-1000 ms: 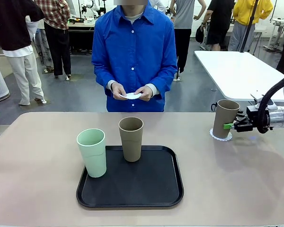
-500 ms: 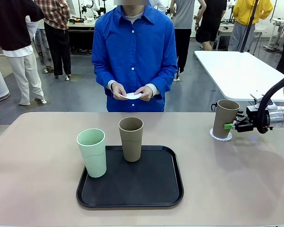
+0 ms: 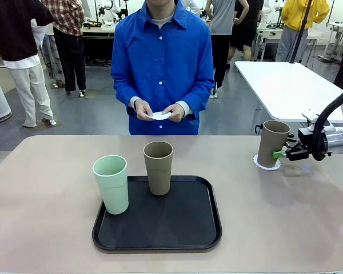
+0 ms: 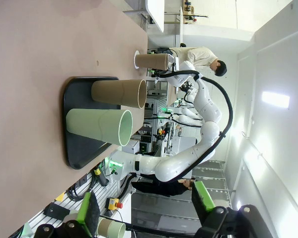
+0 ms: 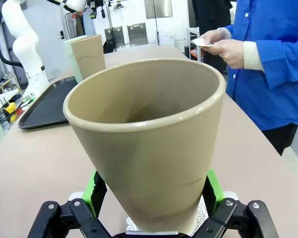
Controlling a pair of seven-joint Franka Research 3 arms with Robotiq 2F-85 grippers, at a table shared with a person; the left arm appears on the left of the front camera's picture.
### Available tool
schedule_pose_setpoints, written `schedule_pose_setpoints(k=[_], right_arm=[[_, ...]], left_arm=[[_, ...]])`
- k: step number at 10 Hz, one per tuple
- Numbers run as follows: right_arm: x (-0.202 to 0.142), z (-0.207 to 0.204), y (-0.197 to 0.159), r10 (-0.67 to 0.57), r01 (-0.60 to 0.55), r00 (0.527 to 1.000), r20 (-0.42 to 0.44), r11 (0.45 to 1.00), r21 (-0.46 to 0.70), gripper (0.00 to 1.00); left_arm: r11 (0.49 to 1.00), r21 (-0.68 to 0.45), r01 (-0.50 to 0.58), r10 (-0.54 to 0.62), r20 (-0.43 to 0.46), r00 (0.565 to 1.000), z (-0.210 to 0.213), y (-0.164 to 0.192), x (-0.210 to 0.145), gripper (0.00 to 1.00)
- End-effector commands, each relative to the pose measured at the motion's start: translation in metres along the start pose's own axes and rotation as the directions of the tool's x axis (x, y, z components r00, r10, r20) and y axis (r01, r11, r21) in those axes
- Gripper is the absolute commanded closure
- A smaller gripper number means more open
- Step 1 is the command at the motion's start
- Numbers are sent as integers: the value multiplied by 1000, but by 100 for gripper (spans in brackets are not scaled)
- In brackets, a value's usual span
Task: Place coasters on the table and set cups on them.
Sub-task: Pick up one Reusable plastic cup and place it on a coaster set by the human.
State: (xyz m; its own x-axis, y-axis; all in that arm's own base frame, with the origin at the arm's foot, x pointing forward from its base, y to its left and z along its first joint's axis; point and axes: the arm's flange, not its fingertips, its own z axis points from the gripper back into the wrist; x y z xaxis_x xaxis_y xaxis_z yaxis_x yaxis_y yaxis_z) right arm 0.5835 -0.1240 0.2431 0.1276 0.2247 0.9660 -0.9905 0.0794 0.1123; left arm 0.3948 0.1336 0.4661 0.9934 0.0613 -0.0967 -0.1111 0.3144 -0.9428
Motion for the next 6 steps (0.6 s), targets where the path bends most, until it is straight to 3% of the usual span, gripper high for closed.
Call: schedule_pose_setpoints(k=[1, 6], right_arm=[[-1, 7, -6, -15, 15, 1000, 1, 999, 34, 0], [-4, 17, -12, -34, 34, 999, 18, 999, 0, 0]], left_arm=[[1000, -7, 10, -10, -2, 1000, 2, -1, -1, 0], [1000, -7, 10, -10, -2, 1000, 2, -1, -1, 0]])
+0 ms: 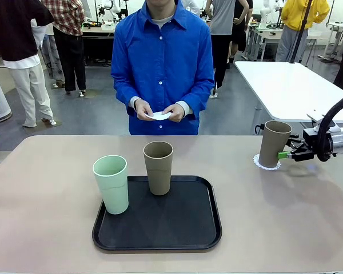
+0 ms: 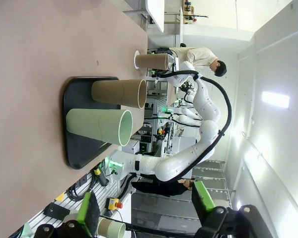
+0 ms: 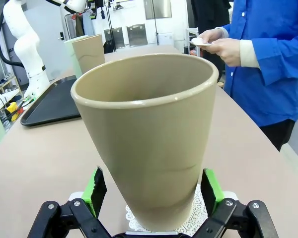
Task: Place coasters on the table and set cups on them.
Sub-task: Pick up one Reusable plastic cup and place it on a coaster set by the human.
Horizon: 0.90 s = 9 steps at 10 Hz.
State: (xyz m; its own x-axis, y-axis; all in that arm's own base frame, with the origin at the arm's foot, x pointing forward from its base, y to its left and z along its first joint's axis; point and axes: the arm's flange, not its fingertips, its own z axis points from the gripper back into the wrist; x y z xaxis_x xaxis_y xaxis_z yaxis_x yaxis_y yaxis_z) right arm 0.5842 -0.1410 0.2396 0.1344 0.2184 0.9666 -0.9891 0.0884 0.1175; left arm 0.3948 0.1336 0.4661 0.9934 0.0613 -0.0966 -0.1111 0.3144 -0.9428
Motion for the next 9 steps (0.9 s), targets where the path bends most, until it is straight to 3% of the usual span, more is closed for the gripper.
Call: schedule_pose_setpoints(k=[1, 8, 9], right_arm=[[3, 4, -10, -30, 30, 999, 14, 1000, 2, 0], [3, 29, 0, -50, 50, 999, 2, 997, -53, 0], [7, 36, 9, -115, 113, 993, -12, 985, -128, 0]], left_arm=[[1000, -7, 10, -10, -2, 1000, 2, -1, -1, 0], [1000, -7, 10, -10, -2, 1000, 2, -1, -1, 0], [1000, -7, 10, -10, -2, 1000, 2, -1, -1, 0]])
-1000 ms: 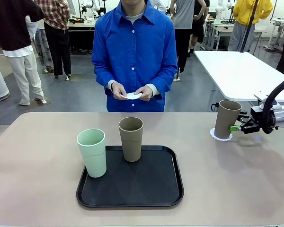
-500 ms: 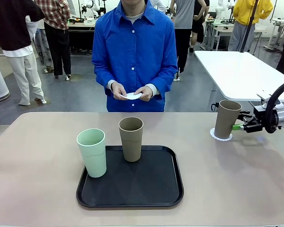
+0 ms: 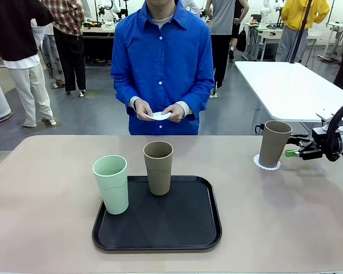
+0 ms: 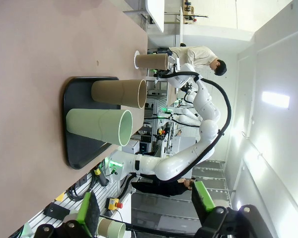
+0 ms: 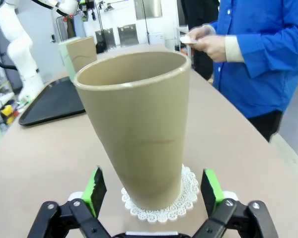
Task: Place coasters on the table and set cups on them.
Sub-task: Pick up one Reusable plastic cup and place it on a coaster set by the human.
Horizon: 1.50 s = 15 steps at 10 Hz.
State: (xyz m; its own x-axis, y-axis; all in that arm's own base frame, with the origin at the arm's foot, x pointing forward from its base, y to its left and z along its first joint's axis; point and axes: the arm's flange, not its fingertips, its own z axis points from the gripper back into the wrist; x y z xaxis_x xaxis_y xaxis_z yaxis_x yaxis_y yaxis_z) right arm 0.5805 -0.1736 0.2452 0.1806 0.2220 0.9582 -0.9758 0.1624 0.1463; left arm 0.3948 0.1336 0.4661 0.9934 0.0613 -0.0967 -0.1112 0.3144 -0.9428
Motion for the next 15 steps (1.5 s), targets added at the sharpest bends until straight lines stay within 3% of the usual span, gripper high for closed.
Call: schedule_pose_setpoints(k=[1, 5, 10, 12, 15], right_arm=[[28, -2, 39, -192, 183, 980, -47, 972, -150, 0], [112, 1, 121, -350, 268, 916, -198, 899, -346, 0], [195, -19, 173, -494, 257, 775, -394, 816, -517, 0], [217, -39, 184, -543, 247, 721, -431, 782, -572, 0], [231, -59, 187, -592, 228, 686, -423, 727, -648, 0]], left_arm=[[1000, -7, 10, -10, -1, 1000, 2, -1, -1, 0], [1000, -7, 10, -10, -1, 1000, 2, -1, -1, 0], [1000, -7, 10, -10, -1, 1000, 2, -1, -1, 0], [1000, -7, 10, -10, -1, 1000, 2, -1, -1, 0], [1000, -7, 10, -10, -1, 1000, 2, -1, -1, 0]])
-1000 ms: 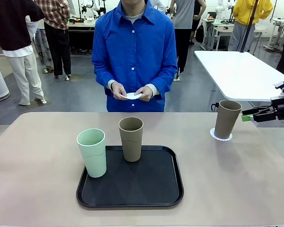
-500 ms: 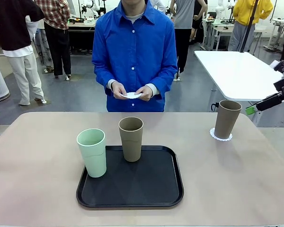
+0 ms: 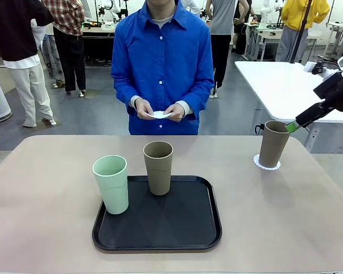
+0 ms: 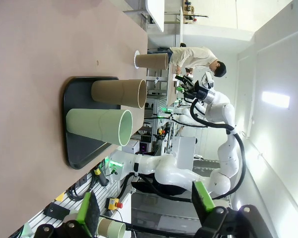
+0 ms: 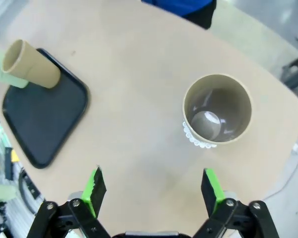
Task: Place coasters on the table and set cups on them.
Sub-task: Pick up one Reusable plastic cup and place it on a coaster set by the human.
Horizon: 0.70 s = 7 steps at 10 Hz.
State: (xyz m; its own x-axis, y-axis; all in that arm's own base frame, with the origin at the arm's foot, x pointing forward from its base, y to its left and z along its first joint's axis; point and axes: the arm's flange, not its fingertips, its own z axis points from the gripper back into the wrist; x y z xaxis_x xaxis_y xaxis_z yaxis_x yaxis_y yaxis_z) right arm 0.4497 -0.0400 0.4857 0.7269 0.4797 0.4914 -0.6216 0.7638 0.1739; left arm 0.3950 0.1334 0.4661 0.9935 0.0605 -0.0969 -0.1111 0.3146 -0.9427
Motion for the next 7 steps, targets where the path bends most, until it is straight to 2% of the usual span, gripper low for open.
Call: schedule_pose_setpoints(k=[1, 7], right_arm=[[-5, 2, -6, 16, -16, 1000, 15, 1000, 21, 0], [-5, 2, -6, 16, -16, 1000, 15, 1000, 21, 0]], left_arm=[[1000, -7, 10, -10, -1, 1000, 2, -1, -1, 0], [1000, -7, 10, -10, -1, 1000, 2, -1, -1, 0]])
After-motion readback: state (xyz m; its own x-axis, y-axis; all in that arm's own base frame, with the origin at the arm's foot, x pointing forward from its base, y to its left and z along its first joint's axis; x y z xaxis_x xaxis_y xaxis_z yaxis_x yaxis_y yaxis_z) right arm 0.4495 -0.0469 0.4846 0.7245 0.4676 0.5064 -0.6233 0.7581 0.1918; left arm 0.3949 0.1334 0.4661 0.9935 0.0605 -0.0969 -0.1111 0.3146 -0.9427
